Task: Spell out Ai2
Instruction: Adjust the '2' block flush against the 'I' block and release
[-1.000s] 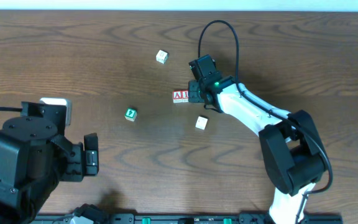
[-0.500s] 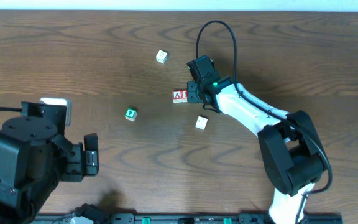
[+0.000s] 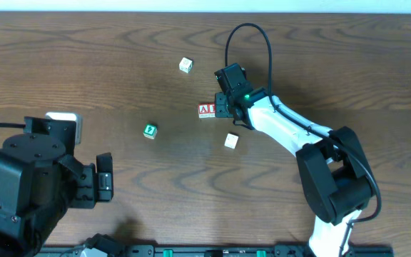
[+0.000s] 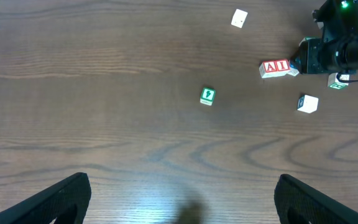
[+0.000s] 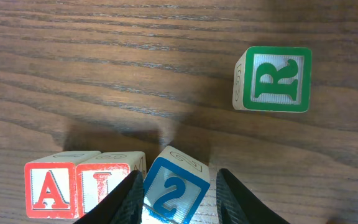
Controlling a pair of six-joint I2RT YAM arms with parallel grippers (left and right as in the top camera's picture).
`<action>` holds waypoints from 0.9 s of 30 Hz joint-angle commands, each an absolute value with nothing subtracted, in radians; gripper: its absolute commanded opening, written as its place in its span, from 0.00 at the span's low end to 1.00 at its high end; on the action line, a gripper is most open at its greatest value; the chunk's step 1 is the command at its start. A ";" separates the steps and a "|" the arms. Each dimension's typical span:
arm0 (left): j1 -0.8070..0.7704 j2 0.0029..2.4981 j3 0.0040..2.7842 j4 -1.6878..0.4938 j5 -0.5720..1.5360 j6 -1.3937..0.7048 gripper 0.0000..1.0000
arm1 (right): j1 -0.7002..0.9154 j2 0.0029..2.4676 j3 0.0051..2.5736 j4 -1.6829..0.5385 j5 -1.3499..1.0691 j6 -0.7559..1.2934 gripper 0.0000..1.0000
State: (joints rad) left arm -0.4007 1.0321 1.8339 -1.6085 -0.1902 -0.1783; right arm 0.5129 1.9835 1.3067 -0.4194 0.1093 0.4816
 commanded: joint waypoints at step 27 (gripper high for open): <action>-0.399 1.031 1.842 -1.649 -0.191 -0.164 0.95 | 0.472 2.027 1.403 -0.451 0.182 0.527 0.10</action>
State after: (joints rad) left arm -0.4007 1.0321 1.8339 -1.6085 -0.1902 -0.1783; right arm 0.4698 1.9957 1.3895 -0.4545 0.1715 0.4942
